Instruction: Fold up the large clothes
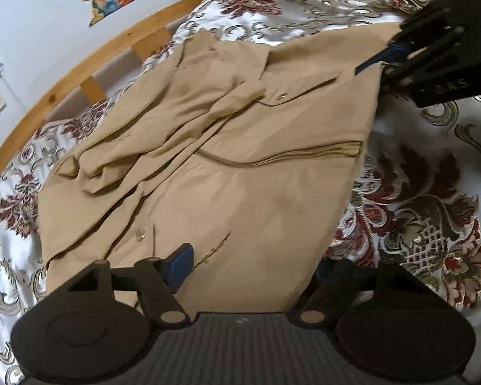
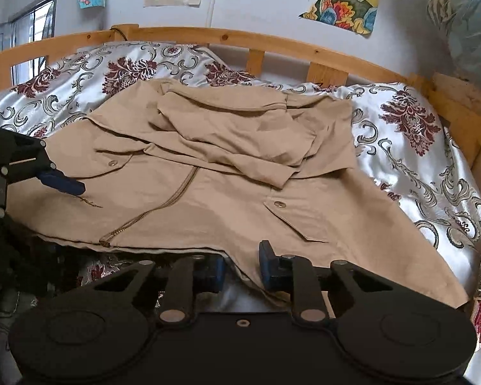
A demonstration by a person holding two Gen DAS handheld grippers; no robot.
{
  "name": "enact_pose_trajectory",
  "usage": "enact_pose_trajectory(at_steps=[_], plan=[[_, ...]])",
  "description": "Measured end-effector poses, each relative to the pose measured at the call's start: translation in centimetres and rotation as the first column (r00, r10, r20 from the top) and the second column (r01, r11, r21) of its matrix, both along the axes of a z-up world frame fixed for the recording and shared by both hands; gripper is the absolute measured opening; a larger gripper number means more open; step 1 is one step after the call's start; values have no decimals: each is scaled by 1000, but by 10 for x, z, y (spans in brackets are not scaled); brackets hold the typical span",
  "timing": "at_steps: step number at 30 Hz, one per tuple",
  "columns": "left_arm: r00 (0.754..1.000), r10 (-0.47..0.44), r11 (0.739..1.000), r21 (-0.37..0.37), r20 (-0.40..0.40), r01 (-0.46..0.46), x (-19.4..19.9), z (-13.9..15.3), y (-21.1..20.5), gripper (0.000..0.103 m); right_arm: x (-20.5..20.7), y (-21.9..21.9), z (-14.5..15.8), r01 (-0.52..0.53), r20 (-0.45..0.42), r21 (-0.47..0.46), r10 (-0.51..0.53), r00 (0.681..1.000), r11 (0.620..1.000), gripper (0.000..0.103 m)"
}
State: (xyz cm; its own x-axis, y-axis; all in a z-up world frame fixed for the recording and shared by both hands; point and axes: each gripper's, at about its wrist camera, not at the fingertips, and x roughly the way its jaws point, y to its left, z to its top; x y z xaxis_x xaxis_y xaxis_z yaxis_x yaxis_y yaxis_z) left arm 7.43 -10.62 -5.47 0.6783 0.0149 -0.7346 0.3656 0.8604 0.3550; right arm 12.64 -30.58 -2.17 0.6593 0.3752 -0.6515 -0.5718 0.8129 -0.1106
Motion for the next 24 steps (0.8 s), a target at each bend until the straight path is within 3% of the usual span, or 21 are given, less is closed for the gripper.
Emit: enact_pose_trajectory(at_steps=[3, 7, 11, 13, 15, 17, 24], plan=[[1000, 0, 1000, 17, -4, 0, -2, -1, 4, 42, -1, -1, 3, 3, 9, 7, -3, 1000, 1000, 22], [1000, 12, 1000, 7, 26, -12, -3, 3, 8, 17, -1, -1, 3, 2, 8, 4, -2, 1000, 1000, 22], [999, 17, 1000, -26, 29, -17, 0, 7, 14, 10, -1, 0, 2, -5, -22, -17, 4, 1000, 1000, 22], [999, 29, 998, -49, 22, -28, 5, 10, 19, 7, -3, 2, 0, -13, -44, -50, 11, 999, 999, 29], [999, 48, 996, -82, 16, -46, 10, 16, 24, 6, -6, 2, -4, -22, -56, -96, 16, 998, 995, 62], [998, 66, 992, -112, 12, -64, 15, 24, 29, 6, -12, 3, -5, -27, -22, -142, 24, 999, 990, 85], [994, 106, 979, -172, -9, -106, 29, 41, 38, 5, -8, 11, -28, -92, -30, -246, 88, 996, 965, 94]])
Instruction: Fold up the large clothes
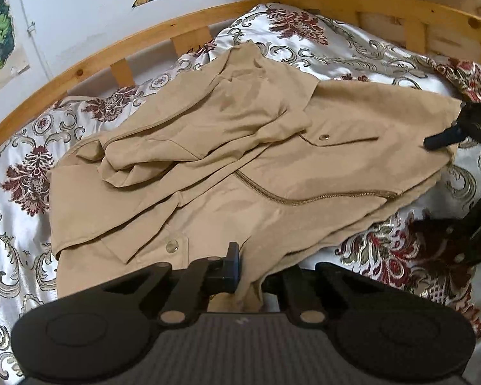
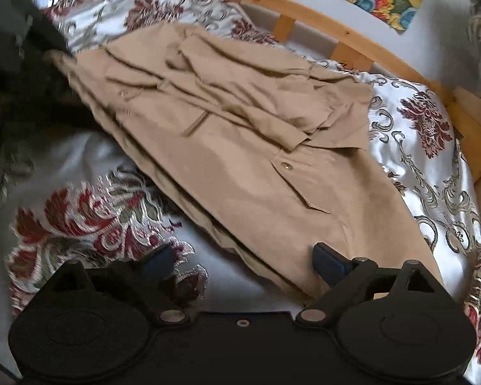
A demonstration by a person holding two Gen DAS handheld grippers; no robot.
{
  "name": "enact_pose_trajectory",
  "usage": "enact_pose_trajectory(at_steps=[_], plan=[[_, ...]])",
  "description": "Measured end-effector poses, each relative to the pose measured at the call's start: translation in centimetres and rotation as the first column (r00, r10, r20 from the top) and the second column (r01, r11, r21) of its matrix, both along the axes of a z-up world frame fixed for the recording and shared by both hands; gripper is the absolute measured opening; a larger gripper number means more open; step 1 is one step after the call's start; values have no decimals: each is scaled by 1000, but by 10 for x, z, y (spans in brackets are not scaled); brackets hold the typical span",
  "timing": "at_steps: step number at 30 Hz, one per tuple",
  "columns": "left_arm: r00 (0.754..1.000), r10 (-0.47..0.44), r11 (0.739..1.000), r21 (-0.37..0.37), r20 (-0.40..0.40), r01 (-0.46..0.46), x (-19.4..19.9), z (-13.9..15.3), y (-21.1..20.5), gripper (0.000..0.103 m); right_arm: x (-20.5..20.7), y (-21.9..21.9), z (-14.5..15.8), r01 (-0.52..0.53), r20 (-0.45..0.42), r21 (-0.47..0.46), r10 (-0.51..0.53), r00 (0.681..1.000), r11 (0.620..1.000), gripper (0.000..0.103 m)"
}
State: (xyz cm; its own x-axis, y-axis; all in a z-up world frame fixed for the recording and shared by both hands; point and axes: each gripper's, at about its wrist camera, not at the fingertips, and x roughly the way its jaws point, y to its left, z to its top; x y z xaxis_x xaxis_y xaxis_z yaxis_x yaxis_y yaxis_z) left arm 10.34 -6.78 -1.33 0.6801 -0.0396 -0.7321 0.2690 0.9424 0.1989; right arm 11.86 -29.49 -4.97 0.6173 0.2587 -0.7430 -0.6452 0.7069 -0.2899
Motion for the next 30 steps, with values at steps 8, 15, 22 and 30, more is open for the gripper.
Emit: enact_pose_trajectory(at_steps=[8, 15, 22, 30], plan=[[1000, 10, 1000, 10, 4, -10, -1, 2, -3, 5, 13, -2, -12, 37, 162, -37, -30, 986, 999, 86], [1000, 22, 1000, 10, 6, -22, -3, 2, -5, 5, 30, -20, -3, 137, 157, 38, -141, 977, 990, 29], [999, 34, 999, 11, 9, -35, -4, 4, -5, 5, 31, -25, 5, 151, 155, 81, -163, 974, 985, 18], [999, 29, 1000, 3, 24, -29, -6, 6, -3, 4, 30, -30, 14, 155, 158, 123, -174, 972, 980, 16]])
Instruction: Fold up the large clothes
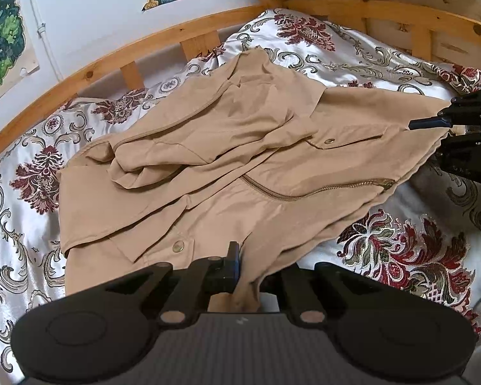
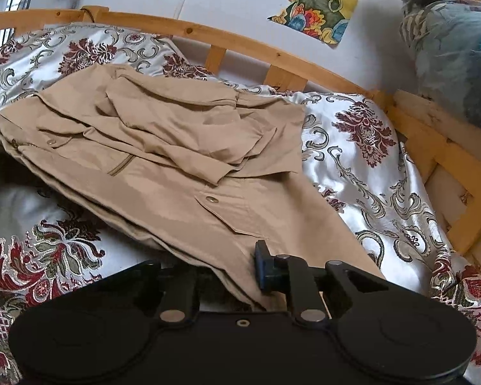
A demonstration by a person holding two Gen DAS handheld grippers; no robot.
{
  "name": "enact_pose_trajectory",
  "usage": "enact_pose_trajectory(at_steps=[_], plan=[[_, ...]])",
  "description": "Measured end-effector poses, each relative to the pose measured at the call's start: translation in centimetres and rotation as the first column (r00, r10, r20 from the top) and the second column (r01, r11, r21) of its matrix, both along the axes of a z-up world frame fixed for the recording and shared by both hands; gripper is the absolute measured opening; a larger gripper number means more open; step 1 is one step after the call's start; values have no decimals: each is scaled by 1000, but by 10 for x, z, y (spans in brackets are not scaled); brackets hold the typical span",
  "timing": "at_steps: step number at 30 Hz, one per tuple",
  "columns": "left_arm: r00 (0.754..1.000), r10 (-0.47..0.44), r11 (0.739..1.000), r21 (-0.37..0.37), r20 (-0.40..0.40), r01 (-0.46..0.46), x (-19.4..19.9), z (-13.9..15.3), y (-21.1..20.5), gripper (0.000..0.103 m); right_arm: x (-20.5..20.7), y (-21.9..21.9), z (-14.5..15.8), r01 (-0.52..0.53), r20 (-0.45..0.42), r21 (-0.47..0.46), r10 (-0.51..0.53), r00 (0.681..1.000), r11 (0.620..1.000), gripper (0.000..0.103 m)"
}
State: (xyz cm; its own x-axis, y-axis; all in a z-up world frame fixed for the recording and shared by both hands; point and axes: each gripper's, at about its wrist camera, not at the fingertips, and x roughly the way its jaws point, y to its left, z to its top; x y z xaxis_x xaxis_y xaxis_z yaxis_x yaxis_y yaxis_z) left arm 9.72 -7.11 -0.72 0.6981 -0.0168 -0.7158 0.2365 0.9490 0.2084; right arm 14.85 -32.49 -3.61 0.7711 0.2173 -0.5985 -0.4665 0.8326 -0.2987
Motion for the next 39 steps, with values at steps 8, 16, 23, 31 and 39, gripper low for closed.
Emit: enact_pose_trajectory(at_steps=[8, 16, 23, 31, 39], plan=[[1000, 4, 1000, -17, 15, -4, 3, 3, 6, 4, -5, -5, 2, -27, -45, 27, 28, 999, 999, 23], [1000, -6, 998, -58, -12, 5, 13, 3, 13, 4, -38, 4, 18, -193, -23, 66, 194, 981, 979, 86], [999, -40, 998, -45, -6, 39, 8, 4, 12, 5, -33, 33, -5, -204, -8, -136, 205, 979, 969, 27], [1000, -21, 1000, -14, -17, 20, -3, 1, 18, 18, -14, -7, 9, 31, 90, -96, -22, 996, 995, 23], [996, 65, 996, 71, -53, -61, -30, -25, 55, 26, -4, -14, 40, 85, 129, 30, -88, 988, 996, 8]])
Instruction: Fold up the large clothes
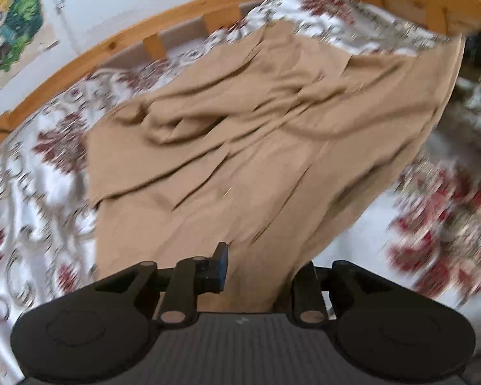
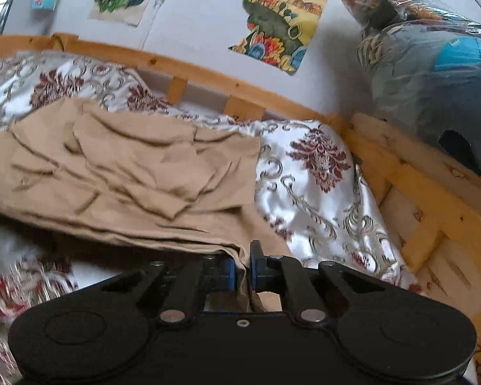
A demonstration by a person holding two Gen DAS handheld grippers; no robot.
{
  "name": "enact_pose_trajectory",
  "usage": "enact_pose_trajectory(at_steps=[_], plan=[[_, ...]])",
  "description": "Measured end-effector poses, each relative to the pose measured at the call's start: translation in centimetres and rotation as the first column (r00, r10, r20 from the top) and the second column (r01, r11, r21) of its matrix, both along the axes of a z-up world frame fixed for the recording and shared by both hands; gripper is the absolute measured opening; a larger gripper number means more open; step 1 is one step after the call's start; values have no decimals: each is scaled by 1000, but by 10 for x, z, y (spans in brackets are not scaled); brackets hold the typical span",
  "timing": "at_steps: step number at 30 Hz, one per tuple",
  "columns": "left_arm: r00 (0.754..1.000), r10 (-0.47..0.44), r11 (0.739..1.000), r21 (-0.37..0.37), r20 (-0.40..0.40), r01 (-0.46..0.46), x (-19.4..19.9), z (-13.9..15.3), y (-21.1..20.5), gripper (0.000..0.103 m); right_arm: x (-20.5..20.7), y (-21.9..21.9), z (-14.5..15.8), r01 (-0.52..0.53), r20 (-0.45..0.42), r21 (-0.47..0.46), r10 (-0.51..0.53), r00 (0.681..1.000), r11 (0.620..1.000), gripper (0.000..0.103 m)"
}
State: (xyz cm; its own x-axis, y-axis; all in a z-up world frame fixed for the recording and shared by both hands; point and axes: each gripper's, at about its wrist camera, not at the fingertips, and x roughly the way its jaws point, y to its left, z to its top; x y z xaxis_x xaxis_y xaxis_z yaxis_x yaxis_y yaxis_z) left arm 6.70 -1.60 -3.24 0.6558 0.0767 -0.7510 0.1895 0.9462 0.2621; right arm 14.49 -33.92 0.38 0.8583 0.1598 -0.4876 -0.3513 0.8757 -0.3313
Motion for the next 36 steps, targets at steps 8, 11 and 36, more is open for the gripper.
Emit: enact_pose_trajectory(at_steps=[8, 11, 36], plan=[[995, 91, 995, 35, 43, -93, -31, -8, 42, 5, -10, 12, 27, -46, -4, -77, 46, 999, 996, 6], [987, 127, 991, -52, 100, -122, -36, 17, 62, 1, -25, 8, 30, -64, -27, -80, 62, 998, 995, 5], [981, 39, 990, -124, -192, -64, 210, 86, 130, 2, 163, 63, 55, -112, -182, -184, 78, 980, 976, 14]])
